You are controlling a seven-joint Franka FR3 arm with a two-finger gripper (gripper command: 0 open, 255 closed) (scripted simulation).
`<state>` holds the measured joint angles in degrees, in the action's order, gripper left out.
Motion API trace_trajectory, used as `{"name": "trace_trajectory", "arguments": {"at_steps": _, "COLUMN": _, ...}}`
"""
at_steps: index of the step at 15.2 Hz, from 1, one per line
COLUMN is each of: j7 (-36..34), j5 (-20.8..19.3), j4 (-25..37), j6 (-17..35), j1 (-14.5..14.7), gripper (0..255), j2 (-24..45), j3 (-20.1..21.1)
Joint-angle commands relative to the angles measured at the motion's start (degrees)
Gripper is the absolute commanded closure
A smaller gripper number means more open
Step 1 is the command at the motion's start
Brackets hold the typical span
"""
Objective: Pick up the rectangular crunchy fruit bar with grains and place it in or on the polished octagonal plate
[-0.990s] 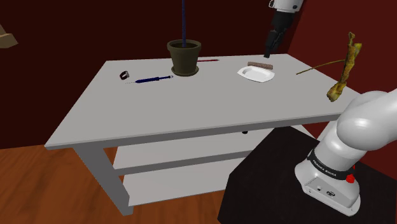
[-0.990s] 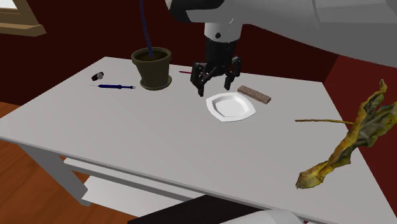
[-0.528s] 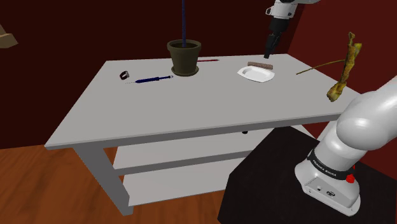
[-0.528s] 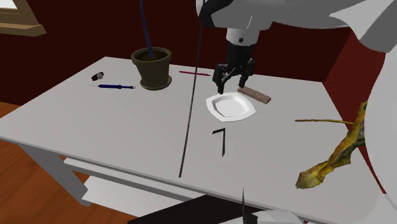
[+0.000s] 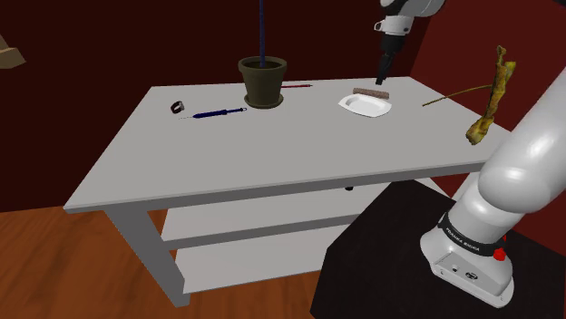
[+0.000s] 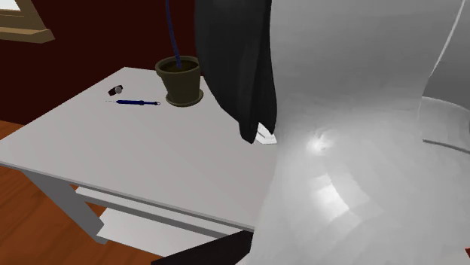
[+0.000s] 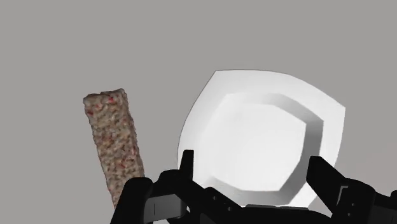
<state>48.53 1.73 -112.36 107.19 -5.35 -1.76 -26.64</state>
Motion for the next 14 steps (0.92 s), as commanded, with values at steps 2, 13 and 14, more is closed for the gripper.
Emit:
{"name": "trace_trajectory", "arguments": {"at_steps": 2, "j7": 5.96, "j5": 3.57, "j4": 7.35, "j6": -0.7, "j1": -1.49, "gripper": 0, "j2": 8.49, "j3": -1.44}}
{"name": "trace_trajectory", "arguments": {"at_steps": 13, "j7": 17.97, "j5": 11.75, "j4": 29.57, "j6": -5.08, "j1": -10.01, "gripper": 0, "j2": 30.69, "j3": -0.55}}
{"name": "trace_trajectory", "arguments": {"at_steps": 14, "j7": 18.03, "j5": 11.8, "j4": 28.84, "j6": -4.33, "j1": -9.92, "gripper": 0, "j2": 30.73, "j3": -0.51}}
